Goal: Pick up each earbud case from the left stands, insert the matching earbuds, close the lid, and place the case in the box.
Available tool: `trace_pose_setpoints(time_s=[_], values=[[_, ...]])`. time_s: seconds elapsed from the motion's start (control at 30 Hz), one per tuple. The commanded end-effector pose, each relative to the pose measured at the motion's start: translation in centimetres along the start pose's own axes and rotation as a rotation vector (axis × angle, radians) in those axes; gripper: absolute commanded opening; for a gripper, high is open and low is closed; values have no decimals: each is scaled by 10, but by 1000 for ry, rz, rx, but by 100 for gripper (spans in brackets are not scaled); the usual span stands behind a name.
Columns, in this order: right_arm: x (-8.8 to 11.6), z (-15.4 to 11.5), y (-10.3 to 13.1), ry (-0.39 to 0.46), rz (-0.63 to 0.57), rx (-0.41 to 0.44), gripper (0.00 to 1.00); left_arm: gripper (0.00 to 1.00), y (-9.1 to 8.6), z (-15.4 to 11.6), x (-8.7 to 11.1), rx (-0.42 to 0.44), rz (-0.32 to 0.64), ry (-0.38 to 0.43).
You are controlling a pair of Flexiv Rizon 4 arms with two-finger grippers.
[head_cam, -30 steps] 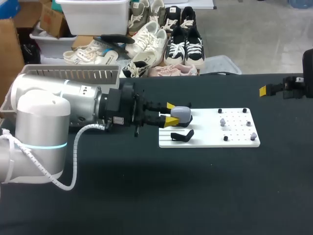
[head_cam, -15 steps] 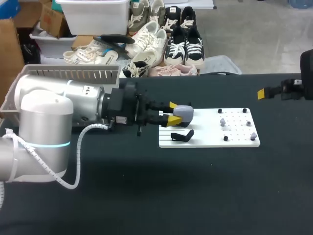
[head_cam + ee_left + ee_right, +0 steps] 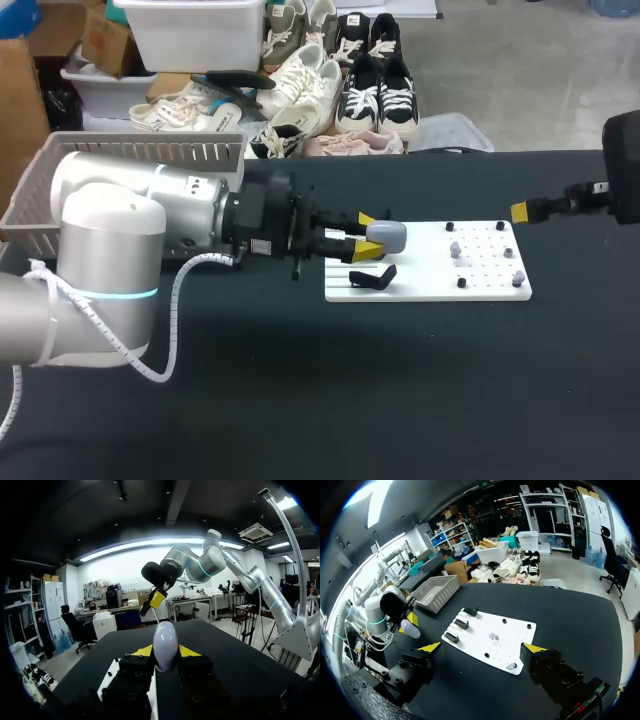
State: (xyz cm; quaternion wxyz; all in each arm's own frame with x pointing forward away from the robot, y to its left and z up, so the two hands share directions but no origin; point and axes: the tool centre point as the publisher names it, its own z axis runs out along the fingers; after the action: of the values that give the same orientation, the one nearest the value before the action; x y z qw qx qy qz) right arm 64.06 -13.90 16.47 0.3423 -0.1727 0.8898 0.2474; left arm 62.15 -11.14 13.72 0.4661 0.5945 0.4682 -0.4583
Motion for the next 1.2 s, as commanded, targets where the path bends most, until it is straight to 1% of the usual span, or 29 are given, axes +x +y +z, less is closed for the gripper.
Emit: trace_pose_setpoints(time_s=[0.03,0.23,0.4,0.47,0.73,0.87,1.2], values=[[12,-7,17,-11,-16,-8,100,0,4,3,6,4,-7,-7],[17,-4,42,-14,-58,-34,100,0,2,5,8,0,-22,-7],[19,4,62,19,-105,-41,100,0,-2,5,11,1,-35,-2],[19,8,69,33,-121,-31,100,0,-3,5,13,-1,-42,0],[24,22,88,113,-168,6,100,0,-6,5,15,-5,-66,-8],[28,29,96,148,-174,-6,100,0,-7,5,16,-6,-69,-12],[31,39,113,188,-182,-29,100,0,-8,4,17,-11,-70,-10]])
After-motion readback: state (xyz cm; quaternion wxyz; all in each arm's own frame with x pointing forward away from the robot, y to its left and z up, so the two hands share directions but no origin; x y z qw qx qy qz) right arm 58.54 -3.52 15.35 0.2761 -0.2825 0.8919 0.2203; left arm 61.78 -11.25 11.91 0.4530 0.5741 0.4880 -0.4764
